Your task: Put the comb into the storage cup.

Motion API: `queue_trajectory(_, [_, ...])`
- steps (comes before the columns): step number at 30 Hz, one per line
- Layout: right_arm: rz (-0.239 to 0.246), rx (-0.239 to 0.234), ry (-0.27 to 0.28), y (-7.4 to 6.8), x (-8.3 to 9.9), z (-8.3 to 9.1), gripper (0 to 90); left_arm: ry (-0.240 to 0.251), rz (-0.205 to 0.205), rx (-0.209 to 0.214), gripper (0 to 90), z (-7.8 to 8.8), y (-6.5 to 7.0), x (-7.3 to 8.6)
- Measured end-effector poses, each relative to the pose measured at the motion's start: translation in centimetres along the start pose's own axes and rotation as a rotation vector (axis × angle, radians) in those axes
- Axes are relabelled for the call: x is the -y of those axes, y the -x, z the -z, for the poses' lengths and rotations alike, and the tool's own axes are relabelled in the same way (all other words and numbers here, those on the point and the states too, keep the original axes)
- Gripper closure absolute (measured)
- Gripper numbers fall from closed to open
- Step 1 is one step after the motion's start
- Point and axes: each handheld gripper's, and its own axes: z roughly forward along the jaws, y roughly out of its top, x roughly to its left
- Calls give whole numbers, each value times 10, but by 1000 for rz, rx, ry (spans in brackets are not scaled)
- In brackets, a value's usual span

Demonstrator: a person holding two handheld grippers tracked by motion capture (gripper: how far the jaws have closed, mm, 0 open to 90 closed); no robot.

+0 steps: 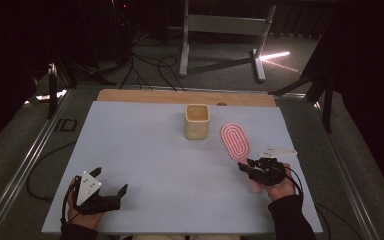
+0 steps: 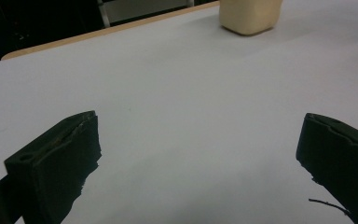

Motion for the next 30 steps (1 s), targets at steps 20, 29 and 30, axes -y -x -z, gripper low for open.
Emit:
queue_trajectory(20, [27, -20, 13, -16, -8, -13, 703, -6, -11, 1, 3, -2, 1, 0])
queue_trajectory(29, [36, -19, 19, -25, -10, -20, 704, -6, -14, 3, 3, -2, 1, -1])
queue_trajectory(30, [36, -18, 18, -26, -10, -21, 704, -7, -14, 3, 3, -2, 1, 0])
